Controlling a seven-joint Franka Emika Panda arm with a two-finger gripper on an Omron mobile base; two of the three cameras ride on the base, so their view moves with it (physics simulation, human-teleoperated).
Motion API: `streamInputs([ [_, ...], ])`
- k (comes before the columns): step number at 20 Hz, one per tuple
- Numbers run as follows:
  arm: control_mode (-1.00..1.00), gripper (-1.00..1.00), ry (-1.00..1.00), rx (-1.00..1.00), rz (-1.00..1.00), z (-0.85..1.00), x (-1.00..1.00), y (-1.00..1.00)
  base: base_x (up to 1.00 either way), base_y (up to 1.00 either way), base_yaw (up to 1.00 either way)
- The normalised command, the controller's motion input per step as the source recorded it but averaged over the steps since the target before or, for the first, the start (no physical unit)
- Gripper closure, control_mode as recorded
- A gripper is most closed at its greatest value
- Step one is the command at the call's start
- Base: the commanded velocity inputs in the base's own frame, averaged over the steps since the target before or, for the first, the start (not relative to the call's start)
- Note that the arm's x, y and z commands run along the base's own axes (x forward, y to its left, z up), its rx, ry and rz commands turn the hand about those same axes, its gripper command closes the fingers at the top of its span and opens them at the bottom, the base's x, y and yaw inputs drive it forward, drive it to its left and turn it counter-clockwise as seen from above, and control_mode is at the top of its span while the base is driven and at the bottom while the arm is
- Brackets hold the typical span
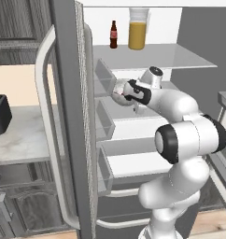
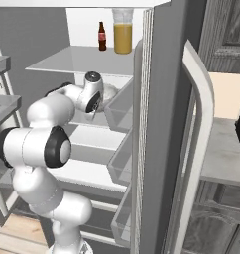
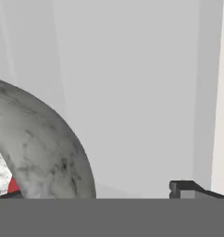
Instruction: Pick the chicken drumstick and bell pepper from their plates and place them in the bowl. Then put the bowl in the fridge.
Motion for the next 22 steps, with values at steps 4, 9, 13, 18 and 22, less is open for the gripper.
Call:
streamInputs([
  [4, -1.0, -1.0, -0.12, 0.05, 0.0, 0.34, -0.12, 0.03, 0.0, 0.0, 0.0],
  [9, -1.0, -1.0, -0.07, 0.03, 0.0, 0.24, -0.41, 0.01, 0.0, 0.0, 0.0],
  [13, -1.0, -1.0, 0.0, 0.0, 0.0, 0.35, -0.41, 0.01, 0.0, 0.0, 0.0],
  [18, -1.0, -1.0, 0.0, -0.03, 0.0, 0.21, -0.63, -0.03, 0.0, 0.0, 0.0],
  [22, -1.0, -1.0, 0.0, -0.06, 0.0, 0.03, -0.75, -0.08, 0.0, 0.0, 0.0],
])
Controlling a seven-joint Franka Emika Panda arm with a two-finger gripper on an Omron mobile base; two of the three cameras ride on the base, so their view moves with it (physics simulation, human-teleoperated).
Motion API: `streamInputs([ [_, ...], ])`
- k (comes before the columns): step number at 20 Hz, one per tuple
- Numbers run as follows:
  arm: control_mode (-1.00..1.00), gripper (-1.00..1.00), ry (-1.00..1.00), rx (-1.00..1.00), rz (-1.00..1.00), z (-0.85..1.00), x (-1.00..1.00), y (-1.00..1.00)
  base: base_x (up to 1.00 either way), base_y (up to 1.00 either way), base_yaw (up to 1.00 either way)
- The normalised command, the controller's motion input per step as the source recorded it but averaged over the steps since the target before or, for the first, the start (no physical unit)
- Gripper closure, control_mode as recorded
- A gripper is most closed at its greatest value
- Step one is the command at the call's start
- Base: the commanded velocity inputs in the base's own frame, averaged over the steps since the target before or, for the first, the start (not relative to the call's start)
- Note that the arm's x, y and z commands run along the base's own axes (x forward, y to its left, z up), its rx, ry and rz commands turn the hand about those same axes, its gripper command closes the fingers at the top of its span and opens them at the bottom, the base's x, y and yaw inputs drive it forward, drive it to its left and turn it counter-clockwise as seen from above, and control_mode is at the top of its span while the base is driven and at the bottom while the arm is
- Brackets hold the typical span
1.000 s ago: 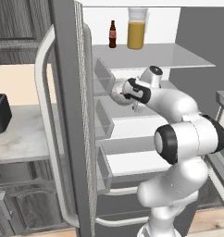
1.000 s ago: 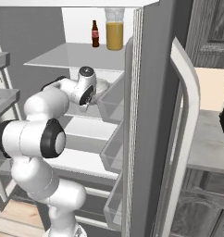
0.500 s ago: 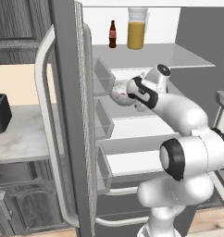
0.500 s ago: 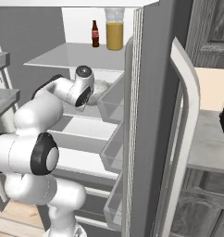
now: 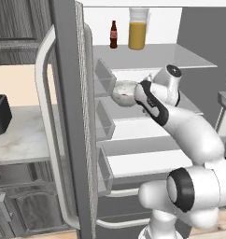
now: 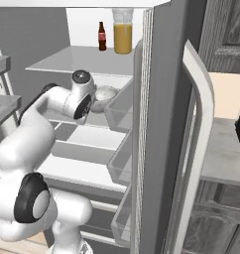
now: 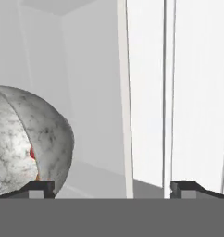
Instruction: Pick the chicken drumstick and bell pepper from their plates and place them in the bowl. Then put the bowl in the fridge.
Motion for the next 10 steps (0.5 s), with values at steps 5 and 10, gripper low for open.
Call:
streamInputs([
  [5, -1.0, -1.0, -0.01, -0.04, 0.0, 0.0, -0.87, -0.04, 0.0, 0.0, 0.0],
  [10, -1.0, -1.0, -0.05, -0.05, -0.02, -0.04, -0.92, 0.0, 0.0, 0.0, 0.0],
])
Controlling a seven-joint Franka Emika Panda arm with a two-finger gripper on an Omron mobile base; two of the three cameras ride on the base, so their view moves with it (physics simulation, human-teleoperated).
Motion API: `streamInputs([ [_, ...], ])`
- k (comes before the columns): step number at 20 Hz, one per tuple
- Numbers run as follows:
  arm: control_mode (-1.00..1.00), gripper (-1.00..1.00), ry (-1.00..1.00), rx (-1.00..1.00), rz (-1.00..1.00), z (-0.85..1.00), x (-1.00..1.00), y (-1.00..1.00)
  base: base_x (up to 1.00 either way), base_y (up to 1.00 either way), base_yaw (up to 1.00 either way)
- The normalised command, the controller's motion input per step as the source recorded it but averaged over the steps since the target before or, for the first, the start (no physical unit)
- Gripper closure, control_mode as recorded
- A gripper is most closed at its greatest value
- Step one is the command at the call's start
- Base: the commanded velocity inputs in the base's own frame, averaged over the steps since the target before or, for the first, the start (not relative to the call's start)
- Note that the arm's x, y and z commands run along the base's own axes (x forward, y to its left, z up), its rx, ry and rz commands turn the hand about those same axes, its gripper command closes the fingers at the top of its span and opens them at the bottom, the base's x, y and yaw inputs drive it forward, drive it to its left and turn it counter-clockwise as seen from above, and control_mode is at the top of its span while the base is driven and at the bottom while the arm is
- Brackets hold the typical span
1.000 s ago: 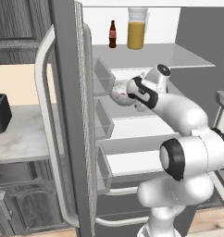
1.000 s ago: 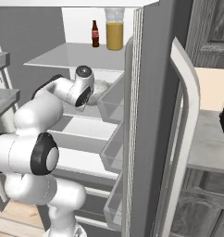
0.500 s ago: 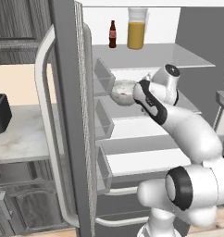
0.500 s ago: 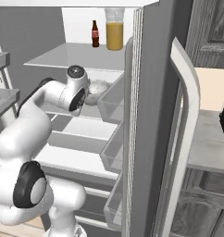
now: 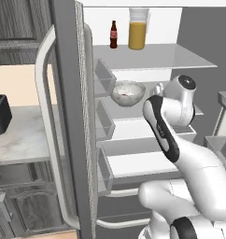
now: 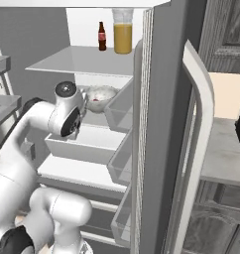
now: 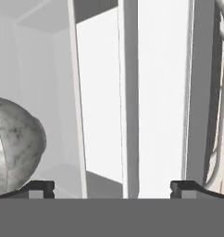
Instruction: Pick the chicken drumstick and bell pepper from their plates and place them in the bowl. Then put the bowl in the fridge.
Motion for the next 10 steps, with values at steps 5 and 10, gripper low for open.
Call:
streamInputs([
  [5, -1.0, -1.0, -0.04, -0.09, -0.02, -0.1, -0.93, 0.0, 0.0, 0.0, 0.0],
  [10, -1.0, -1.0, -0.01, -0.15, -0.06, -0.17, -0.88, -0.02, 0.0, 0.0, 0.0],
])
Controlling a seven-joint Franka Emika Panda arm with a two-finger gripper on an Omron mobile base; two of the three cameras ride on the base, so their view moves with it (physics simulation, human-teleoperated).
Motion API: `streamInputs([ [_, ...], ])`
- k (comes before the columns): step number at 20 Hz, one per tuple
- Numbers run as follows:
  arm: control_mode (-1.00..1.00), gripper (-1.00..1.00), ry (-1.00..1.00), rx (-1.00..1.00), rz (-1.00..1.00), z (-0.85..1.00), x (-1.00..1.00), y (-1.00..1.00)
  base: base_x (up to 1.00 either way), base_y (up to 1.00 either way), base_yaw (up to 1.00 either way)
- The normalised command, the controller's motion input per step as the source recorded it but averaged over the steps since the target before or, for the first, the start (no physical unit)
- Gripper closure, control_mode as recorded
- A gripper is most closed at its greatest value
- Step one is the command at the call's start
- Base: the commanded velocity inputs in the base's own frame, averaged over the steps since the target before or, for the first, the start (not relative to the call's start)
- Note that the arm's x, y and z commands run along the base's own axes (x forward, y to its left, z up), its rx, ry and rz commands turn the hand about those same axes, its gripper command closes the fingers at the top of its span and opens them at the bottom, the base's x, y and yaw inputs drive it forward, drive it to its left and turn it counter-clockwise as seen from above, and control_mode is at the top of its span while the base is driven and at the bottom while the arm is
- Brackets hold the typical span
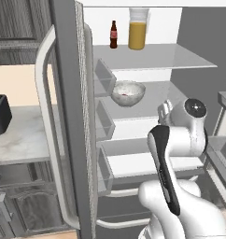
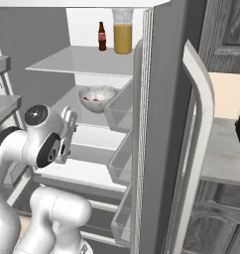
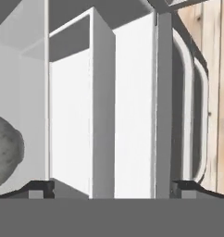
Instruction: Pick the chicken drumstick and bell pepper from their plates and place them in the bowl. Then put the bowl in the fridge.
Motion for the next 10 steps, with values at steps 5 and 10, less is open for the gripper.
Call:
streamInputs([
  [5, -1.0, -1.0, -0.02, -0.11, -0.04, -0.19, -0.91, -0.05, 0.0, 0.0, 0.0],
  [10, -1.0, -1.0, -0.08, -0.02, -0.01, -0.1, -0.92, -0.06, 0.0, 0.0, 0.0],
])
